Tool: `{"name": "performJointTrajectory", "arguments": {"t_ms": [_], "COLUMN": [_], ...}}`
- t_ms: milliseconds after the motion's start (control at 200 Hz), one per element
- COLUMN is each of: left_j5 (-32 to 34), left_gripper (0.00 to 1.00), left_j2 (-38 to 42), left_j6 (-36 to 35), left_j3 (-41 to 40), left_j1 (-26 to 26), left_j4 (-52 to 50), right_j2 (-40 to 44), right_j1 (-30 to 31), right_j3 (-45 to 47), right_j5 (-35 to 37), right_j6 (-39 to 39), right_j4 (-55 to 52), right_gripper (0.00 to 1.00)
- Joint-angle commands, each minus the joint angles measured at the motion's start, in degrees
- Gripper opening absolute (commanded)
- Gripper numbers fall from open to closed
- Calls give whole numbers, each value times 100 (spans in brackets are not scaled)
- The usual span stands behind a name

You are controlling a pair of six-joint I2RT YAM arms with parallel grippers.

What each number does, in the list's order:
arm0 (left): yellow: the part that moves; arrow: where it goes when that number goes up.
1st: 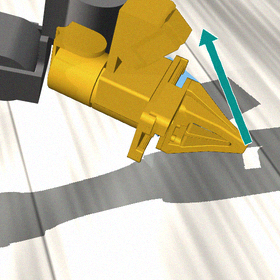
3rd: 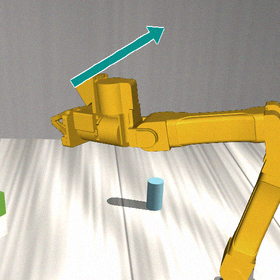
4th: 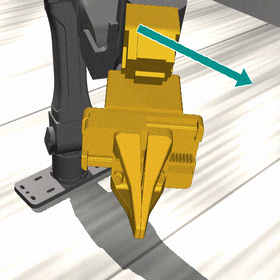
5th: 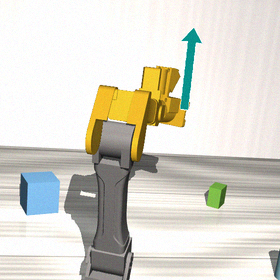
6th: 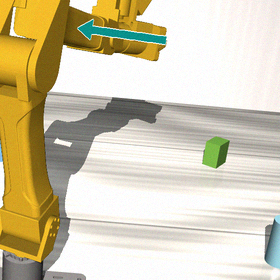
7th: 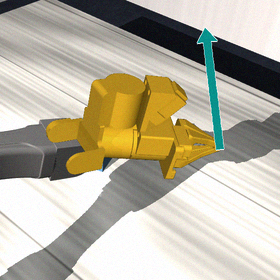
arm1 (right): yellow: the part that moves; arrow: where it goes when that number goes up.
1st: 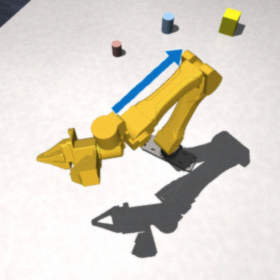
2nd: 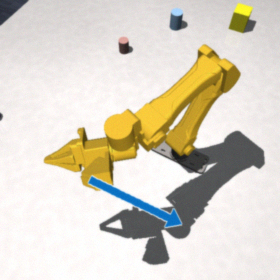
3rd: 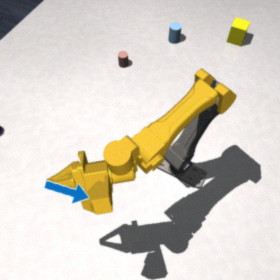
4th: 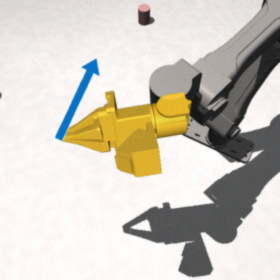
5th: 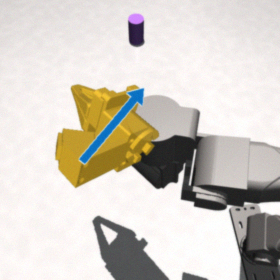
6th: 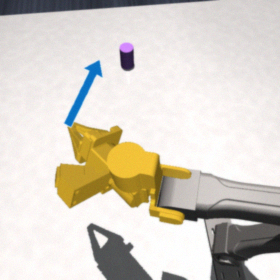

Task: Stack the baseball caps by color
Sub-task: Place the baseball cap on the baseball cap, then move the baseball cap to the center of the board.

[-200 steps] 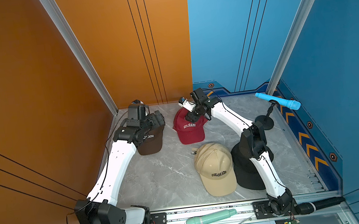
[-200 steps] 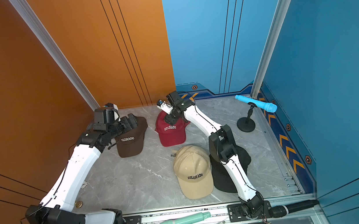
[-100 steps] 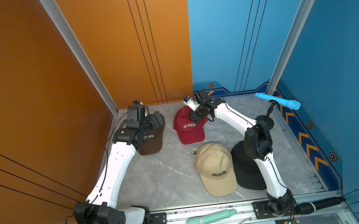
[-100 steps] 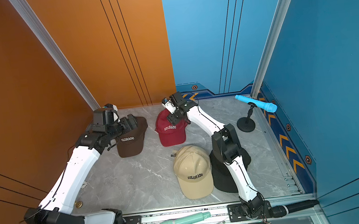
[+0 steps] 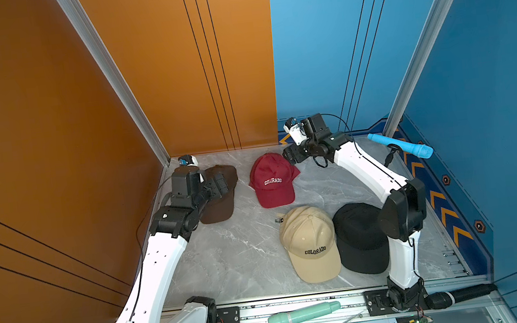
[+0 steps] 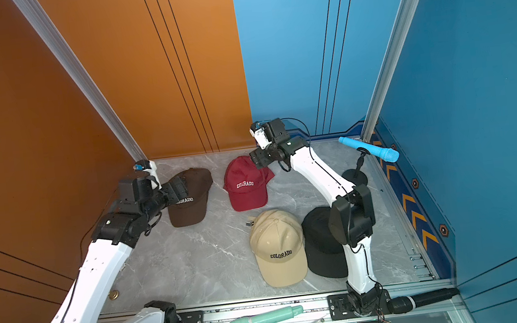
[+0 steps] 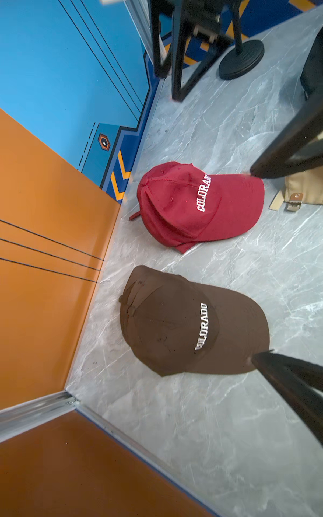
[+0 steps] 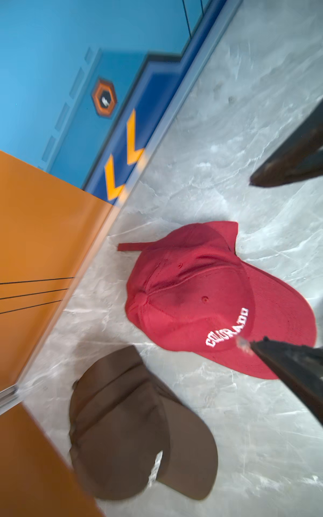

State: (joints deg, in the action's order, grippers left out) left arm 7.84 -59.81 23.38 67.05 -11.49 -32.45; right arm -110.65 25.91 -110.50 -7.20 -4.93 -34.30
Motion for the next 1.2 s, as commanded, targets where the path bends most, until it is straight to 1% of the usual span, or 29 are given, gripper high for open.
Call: {"name": "performJointTrajectory", "arguments": {"t_ms": [0, 60, 120, 155, 235, 270, 425, 561, 641, 781, 931, 991, 1061, 1096, 1116, 1191], "left_j5": [307, 268, 191, 95, -93, -190, -388, -394, -410, -476, -502, -518, -483, -455, -436, -389], "left_gripper": [98, 98, 98, 98, 98, 98, 98, 98, 98, 98, 98, 98, 98, 98, 98, 98], "left_j2": [450, 679, 833, 871, 863, 861, 931, 1123, 1211, 1244, 1227, 1235, 1288, 1330, 1361, 1464], "left_j6": [-329, -310, -276, -255, -139, -103, -28, -26, -24, -57, -58, -35, -36, -40, -29, -26], "left_j3": [-359, -602, -762, -994, -1090, -1111, -1246, -1406, -1465, -1475, -1467, -1466, -1473, -1481, -1491, -1508], "left_j1": [182, 246, 310, 339, 369, 366, 362, 375, 387, 410, 419, 419, 425, 428, 434, 447], "left_j4": [-93, -64, 20, 72, 109, 119, 133, 133, 129, 132, 126, 129, 125, 116, 116, 81], "right_j2": [585, 840, 1134, 1305, 1763, 1972, 2938, 3475, 3731, 3999, 3775, 3589, 3404, 3326, 3290, 3150], "right_j1": [1, 35, 70, 89, 110, 180, 732, 999, 1068, 1249, 1258, 1269, 1380, 1390, 1578, 1734], "right_j3": [444, 717, 1248, 1543, 2278, 2651, 4071, 4874, 5287, 5746, 5888, 5871, 5776, 5715, 5668, 5488], "right_j5": [212, 357, 385, 394, 88, 67, 422, 499, 389, 418, 80, -273, -451, -496, -495, -489], "right_j6": [304, 471, 705, 898, 1383, 1612, 2408, 3108, 3493, 3812, 3797, 3818, 3885, 3875, 3874, 3921], "right_j4": [-263, -494, -671, -725, -816, -823, -623, -407, -229, 4, 315, 515, 644, 673, 652, 574], "right_gripper": [88, 88, 87, 87, 87, 87, 88, 88, 89, 89, 90, 89, 89, 89, 89, 89]}}
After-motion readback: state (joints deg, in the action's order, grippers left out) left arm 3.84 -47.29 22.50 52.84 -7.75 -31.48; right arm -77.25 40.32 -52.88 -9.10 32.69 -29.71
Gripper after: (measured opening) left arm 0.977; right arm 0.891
